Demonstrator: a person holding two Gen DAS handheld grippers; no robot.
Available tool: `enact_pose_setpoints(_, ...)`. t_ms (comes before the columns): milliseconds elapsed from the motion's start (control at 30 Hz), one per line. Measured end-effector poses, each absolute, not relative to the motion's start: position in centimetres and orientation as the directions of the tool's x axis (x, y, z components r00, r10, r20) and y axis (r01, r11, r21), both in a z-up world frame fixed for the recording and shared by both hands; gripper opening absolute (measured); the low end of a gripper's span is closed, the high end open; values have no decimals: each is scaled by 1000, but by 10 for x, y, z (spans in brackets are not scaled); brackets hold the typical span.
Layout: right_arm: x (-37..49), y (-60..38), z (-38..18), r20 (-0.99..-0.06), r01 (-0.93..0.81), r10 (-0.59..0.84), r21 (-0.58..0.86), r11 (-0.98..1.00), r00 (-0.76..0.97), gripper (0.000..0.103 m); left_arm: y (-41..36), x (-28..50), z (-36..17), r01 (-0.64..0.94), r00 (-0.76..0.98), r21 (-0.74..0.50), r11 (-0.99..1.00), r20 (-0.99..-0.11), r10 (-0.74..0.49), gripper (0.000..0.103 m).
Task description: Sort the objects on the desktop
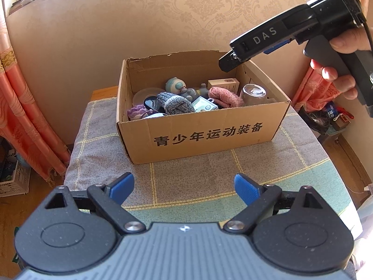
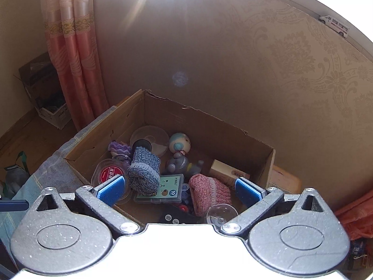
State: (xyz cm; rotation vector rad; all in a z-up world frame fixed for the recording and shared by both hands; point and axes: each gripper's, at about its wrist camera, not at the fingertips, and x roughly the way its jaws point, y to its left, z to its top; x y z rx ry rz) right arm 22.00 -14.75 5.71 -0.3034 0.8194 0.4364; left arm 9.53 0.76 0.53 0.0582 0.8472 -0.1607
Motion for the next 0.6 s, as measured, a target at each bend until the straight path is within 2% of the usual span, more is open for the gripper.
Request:
enact_pose_setpoints(267,196,-162,52,-816,-410,189,-64,910,546,102,9,94,10,141,646,23,990,-760,-74,93)
enact_pose_setpoints(600,146,-193,23,-870,-208,101,-2,978,483,102,10,95,15,103,638,23,994,-768,-48,93)
